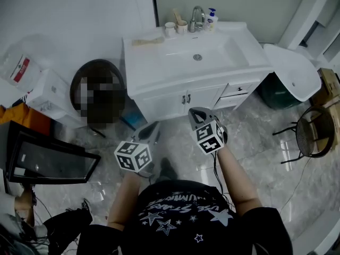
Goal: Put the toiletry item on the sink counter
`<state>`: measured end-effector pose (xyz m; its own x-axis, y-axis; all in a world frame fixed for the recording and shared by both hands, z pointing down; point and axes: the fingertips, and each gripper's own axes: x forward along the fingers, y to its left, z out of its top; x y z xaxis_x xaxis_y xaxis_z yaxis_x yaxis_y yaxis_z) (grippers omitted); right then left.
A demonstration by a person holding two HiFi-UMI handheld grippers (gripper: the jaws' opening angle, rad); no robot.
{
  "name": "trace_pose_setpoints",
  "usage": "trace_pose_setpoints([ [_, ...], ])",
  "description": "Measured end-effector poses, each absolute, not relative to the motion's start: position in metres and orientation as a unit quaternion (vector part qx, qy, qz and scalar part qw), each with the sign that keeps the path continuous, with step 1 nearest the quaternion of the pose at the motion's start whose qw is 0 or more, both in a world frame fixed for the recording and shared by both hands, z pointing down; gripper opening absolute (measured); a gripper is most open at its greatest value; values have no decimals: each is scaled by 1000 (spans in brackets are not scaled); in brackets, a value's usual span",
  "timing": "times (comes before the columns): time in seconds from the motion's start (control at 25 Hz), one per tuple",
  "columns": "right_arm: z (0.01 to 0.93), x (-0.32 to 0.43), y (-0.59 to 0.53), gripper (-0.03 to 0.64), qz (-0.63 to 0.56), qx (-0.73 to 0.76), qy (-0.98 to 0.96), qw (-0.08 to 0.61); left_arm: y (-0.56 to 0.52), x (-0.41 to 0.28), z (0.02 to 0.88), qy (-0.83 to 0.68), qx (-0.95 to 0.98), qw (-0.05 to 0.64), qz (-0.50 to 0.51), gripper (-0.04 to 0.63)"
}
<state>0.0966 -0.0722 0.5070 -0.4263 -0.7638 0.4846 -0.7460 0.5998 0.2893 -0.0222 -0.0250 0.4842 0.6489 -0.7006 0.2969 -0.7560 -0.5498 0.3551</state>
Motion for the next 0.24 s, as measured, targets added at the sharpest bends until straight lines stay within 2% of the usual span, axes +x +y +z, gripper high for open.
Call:
trace_pose_setpoints([
  [0.24,506,105,-40,14,-8,451,-844,292,8,-13,484,-413,879,231,63,20],
])
